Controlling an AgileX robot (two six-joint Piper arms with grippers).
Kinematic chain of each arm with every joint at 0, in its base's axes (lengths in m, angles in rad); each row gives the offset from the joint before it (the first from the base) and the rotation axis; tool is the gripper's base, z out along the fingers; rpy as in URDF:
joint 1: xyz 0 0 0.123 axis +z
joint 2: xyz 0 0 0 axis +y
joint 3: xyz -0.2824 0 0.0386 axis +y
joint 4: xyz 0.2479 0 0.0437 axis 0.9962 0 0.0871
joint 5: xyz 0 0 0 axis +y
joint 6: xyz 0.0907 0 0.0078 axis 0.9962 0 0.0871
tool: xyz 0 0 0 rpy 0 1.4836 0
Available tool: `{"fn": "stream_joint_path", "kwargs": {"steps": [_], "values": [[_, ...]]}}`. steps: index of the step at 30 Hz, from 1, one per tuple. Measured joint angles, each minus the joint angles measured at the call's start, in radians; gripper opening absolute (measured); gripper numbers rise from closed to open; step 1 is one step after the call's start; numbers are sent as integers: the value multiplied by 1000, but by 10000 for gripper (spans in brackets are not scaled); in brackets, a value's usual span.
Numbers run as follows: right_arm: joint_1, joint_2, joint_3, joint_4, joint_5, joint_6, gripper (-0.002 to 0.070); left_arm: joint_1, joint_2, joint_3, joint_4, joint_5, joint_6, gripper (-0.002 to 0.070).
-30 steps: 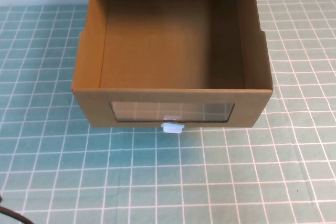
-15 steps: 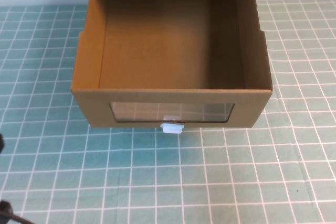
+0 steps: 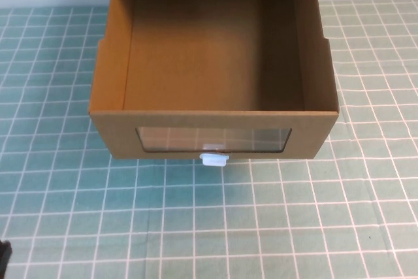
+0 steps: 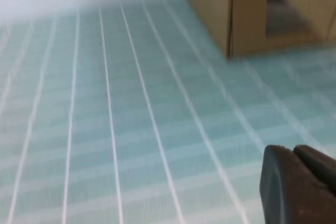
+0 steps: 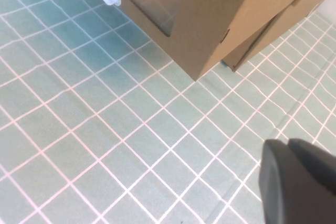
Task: Open the shoe box
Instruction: 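Pull the top drawer of the cardboard box fully open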
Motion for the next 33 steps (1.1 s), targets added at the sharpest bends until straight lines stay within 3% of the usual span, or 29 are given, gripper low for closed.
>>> {"fn": "stream_joint_path", "kwargs": {"steps": [5, 33], "values": [[0, 0, 0, 1, 0, 0, -13, 6, -15, 9, 62, 100, -29, -5], [-4, -5, 0, 1, 0, 0, -13, 23, -17, 9, 92, 106, -51, -5]]}}
